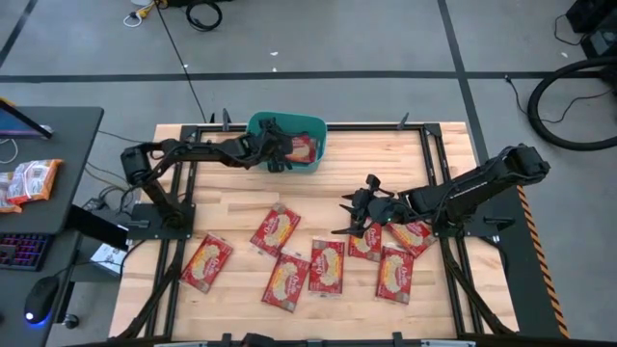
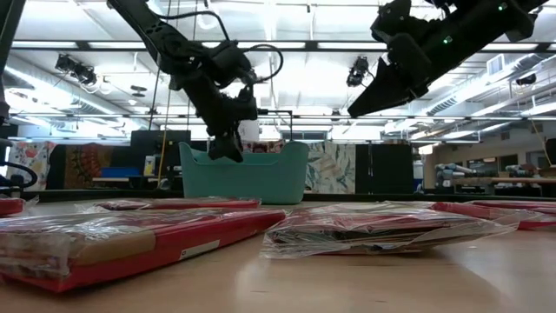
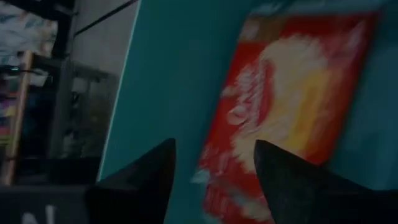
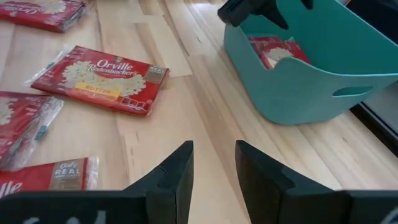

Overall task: Sort popcorn bags into baskets
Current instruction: Put the red popcorn bag into the green bin

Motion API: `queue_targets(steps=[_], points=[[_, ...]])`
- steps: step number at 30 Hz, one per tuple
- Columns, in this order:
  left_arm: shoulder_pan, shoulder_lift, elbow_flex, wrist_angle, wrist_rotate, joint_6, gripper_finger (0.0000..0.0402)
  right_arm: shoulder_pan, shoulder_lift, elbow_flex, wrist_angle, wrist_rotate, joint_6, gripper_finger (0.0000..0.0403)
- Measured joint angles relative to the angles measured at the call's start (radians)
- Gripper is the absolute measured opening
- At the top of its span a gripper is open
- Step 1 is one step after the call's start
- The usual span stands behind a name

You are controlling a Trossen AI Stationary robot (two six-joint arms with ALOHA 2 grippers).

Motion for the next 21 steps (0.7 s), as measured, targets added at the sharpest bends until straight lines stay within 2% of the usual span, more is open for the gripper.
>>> queue_targets(steps=[7,12,14,21], points=[[-0.041,-0.138,0.0,-0.09,0.133,-0.16,0.0215,0.013,0.0,-0.029,0.035,0.032,0.007,0.0124],[-0.109,-0.242,0.001,-0.201,0.343,-0.327,0.0201,0.012,0.001,-0.063,0.095,0.027,-0.014,0.0124],[-0.152,-0.26,0.001,-0.25,0.392,-0.373,0.0197,0.012,0.001,-0.065,0.105,0.027,-0.028,0.0124],[-0.336,-0.246,0.0,-0.458,0.42,-0.57,0.0192,-0.01,0.001,-0.065,0.127,0.026,-0.091,0.0124]])
